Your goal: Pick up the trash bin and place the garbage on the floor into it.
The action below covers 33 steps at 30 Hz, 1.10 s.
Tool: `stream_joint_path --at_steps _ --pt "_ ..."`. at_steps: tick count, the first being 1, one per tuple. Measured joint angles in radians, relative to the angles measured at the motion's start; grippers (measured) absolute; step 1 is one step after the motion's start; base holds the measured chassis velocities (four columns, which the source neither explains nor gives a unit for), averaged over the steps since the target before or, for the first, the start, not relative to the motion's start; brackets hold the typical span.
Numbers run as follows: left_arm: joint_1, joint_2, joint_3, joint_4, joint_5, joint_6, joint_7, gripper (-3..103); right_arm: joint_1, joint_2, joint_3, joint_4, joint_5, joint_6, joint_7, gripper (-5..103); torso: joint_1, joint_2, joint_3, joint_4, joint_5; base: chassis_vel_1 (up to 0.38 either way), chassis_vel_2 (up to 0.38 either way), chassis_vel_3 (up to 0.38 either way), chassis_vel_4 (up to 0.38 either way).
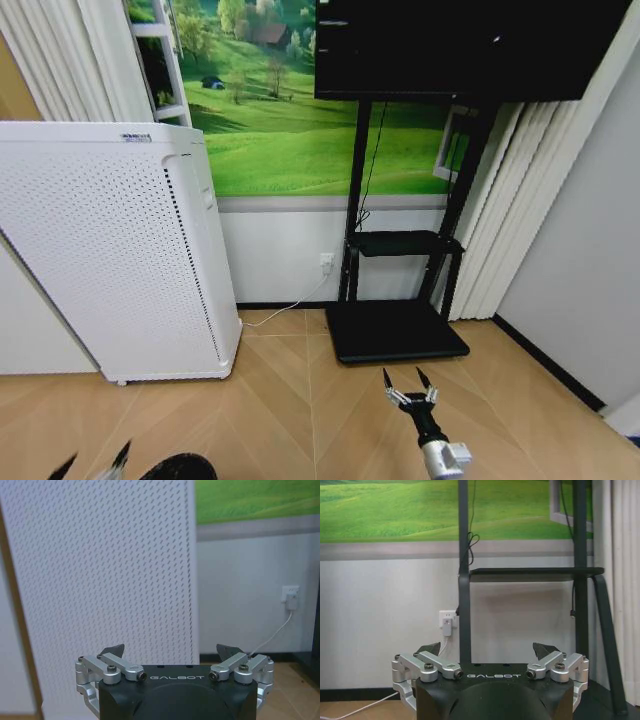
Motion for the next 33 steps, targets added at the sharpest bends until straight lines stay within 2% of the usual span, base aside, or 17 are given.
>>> stream_joint_path --at_steps 3,5,6,8,9,11,14,19,33 --pt "-0.058 0.017 0.039 -0.026 0.047 -0.003 -0.03 100 -0.035 0.003 0.024 0.068 0.009 -0.043 0.029 100 0.0 0.0 0.0 -0.0003 -0.0002 0.0 0.0 0.0 0.0" --pt "-0.119 0.051 0.097 -0.052 0.073 0.025 -0.08 100 -0.081 0.005 0.061 0.158 0.021 -0.104 0.067 100 0.0 0.0 0.0 -0.0005 -0.0001 0.0 0.0 0.0 0.0" --pt "-0.119 0.051 0.097 -0.052 0.073 0.025 -0.08 100 -0.081 0.005 0.061 0.158 0.021 -0.104 0.067 100 0.0 0.0 0.0 -0.0005 -0.0001 0.0 0.0 0.0 0.0" --pt "-0.186 0.096 0.176 -0.071 0.077 0.075 -0.136 100 -0.121 0.008 0.089 0.247 0.046 -0.156 0.108 100 0.0 0.0 0.0 -0.0007 -0.0004 0.0 0.0 0.0 0.0" --pt "-0.186 0.096 0.176 -0.071 0.077 0.075 -0.136 100 -0.121 0.008 0.089 0.247 0.046 -0.156 0.108 100 0.0 0.0 0.0 -0.0007 -0.0004 0.0 0.0 0.0 0.0" --pt "-0.217 0.106 0.242 -0.09 0.066 0.115 -0.17 100 -0.151 0.01 0.094 0.318 0.065 -0.19 0.116 100 0.0 0.0 0.0 -0.0009 -0.0004 0.0 0.0 0.0 0.0" --pt "-0.217 0.092 0.285 -0.096 0.07 0.121 -0.181 100 -0.171 0.013 0.079 0.35 0.053 -0.197 0.108 100 0.0 0.0 0.0 0.0005 -0.0001 0.0 0.0 0.0 0.0" --pt "-0.219 0.08 0.343 -0.092 0.089 0.121 -0.18 100 -0.203 0.04 0.062 0.372 -0.004 -0.191 0.096 100 0.0 0.0 0.0 -0.0003 -0.0001 0.0 0.0 0.0 0.0" --pt "-0.219 0.07 0.367 -0.085 0.111 0.123 -0.18 100 -0.225 0.062 0.055 0.381 -0.037 -0.194 0.055 100 0.0 0.0 0.0 -0.0003 -0.0002 0.0 0.0 0.0 0.0"
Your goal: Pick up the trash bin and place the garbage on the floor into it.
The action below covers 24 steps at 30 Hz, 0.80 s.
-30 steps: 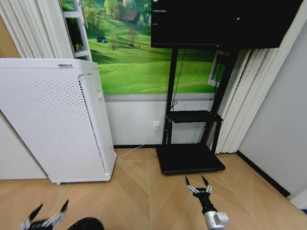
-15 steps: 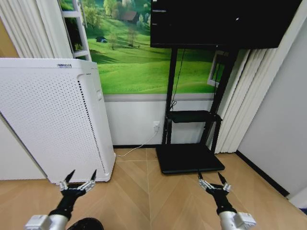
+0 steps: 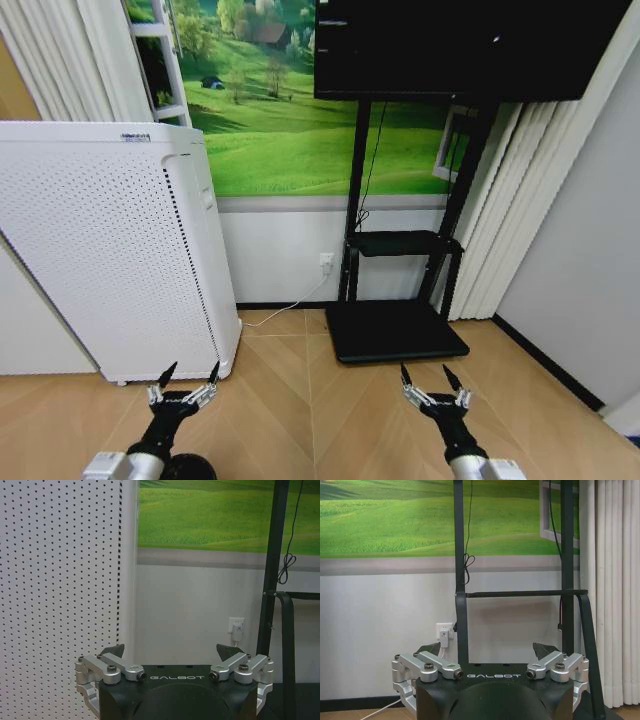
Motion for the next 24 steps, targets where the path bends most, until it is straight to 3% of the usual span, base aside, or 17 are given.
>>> stream_joint_path --at_steps 11,24 --pt "0.001 0.0 -0.003 0.001 -0.001 0.0 0.001 100 0.002 0.0 0.0 -0.003 0.0 0.0 -0.001 100 0.001 0.005 0.003 0.0 0.0 0.0 0.0 0.0 0.0" --pt "0.002 0.0 -0.004 0.002 -0.002 0.001 0.001 100 0.002 0.0 0.0 -0.004 0.001 0.001 -0.001 100 0.016 0.061 0.045 0.0 0.0 0.0 0.0 0.0 0.0"
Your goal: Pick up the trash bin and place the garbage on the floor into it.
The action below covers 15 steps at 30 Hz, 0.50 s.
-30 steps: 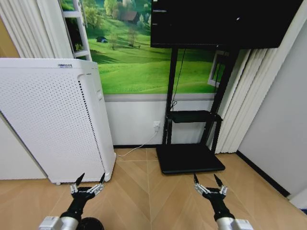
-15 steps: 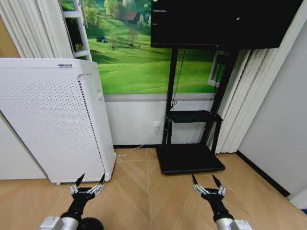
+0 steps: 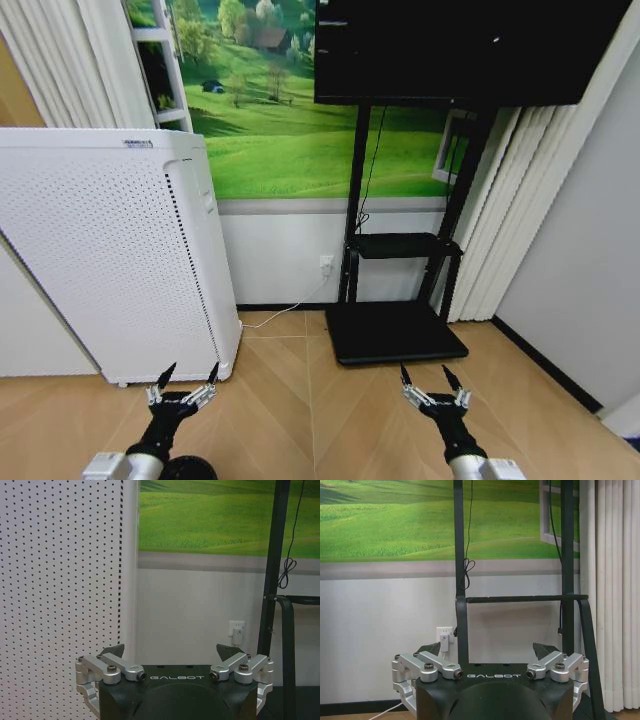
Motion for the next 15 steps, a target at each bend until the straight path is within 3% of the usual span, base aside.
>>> stream_joint_path --at_steps 15 --pt "0.0 0.0 -0.001 0.0 0.0 0.0 0.001 100 0.0 0.0 0.0 -0.001 0.0 0.001 0.0 100 0.017 0.063 0.045 0.0 0.0 0.0 0.0 0.0 0.0"
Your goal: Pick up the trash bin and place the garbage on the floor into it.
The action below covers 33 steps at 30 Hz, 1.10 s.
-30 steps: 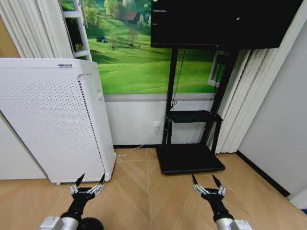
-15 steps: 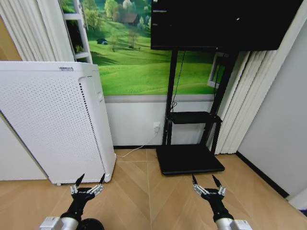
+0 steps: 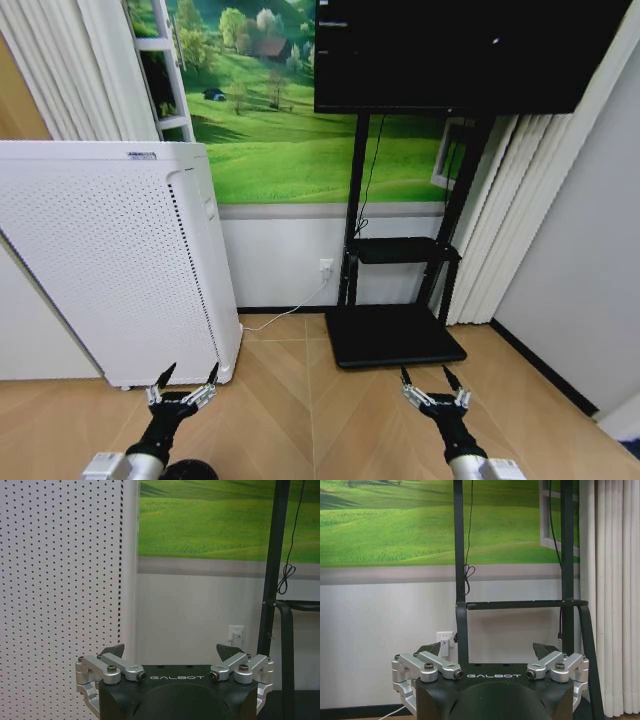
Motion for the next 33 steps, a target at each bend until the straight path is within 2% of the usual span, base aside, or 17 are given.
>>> stream_joint_path --at_steps 33 --pt "0.0 0.0 0.0 0.0 0.0 0.0 0.0 100 0.0 0.0 0.0 0.0 0.0 0.001 0.0 100 0.046 0.137 0.091 0.0 0.0 0.0 0.0 0.0 0.0"
